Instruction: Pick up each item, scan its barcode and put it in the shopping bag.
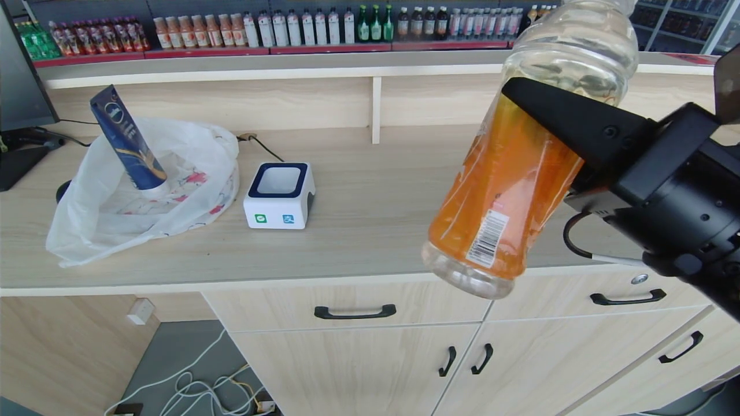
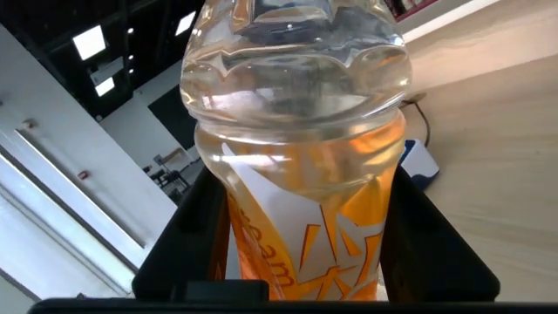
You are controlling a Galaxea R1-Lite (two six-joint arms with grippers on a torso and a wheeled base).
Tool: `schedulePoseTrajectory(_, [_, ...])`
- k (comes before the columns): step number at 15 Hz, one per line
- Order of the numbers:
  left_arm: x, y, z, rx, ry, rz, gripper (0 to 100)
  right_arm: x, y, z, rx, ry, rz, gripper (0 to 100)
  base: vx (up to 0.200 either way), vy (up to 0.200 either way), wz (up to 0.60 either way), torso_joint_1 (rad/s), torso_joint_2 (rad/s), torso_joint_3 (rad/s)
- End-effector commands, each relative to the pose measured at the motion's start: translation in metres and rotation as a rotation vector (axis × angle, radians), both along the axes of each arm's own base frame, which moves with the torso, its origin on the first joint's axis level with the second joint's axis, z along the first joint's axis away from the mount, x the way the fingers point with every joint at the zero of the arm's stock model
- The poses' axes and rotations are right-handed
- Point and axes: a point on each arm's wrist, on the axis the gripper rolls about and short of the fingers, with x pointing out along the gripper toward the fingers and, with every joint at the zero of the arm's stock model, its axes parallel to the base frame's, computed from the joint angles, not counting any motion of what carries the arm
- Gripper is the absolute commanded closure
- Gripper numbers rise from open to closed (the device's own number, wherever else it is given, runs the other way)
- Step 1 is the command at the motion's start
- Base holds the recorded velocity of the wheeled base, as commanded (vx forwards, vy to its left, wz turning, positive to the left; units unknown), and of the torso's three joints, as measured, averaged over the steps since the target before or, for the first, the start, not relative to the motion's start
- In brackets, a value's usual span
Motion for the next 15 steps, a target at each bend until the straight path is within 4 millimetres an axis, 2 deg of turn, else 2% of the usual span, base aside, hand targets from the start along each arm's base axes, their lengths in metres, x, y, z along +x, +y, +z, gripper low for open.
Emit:
schedulePoseTrajectory(1, [0.000,0.000,0.000,0.000,0.000,0.001,0,0.001,0.001,-0.002,-0.005,0.007,-0.007,100,0.000,0.000,0.00,0.000,0.00,0.000])
schedulePoseTrajectory(5, [0.000,0.000,0.000,0.000,0.000,0.000,0,-0.002,-0.003,0.000,0.014,0.008,0.001,100,0.000,0.000,0.00,0.000,0.00,0.000])
schedulePoseTrajectory(8, [0.000,0.000,0.000,0.000,0.000,0.000,0,-0.006,-0.005,-0.006,-0.015,0.011,0.023,100,0.000,0.000,0.00,0.000,0.00,0.000])
schedulePoseTrajectory(13, [0.000,0.000,0.000,0.000,0.000,0.000,0,-0.004,-0.011,-0.011,-0.051,-0.003,-0.096,100,0.000,0.000,0.00,0.000,0.00,0.000])
schedulePoseTrajectory(15, [0.000,0.000,0.000,0.000,0.000,0.001,0,-0.008,-0.018,-0.025,-0.105,0.014,-0.149,100,0.000,0.000,0.00,0.000,0.00,0.000])
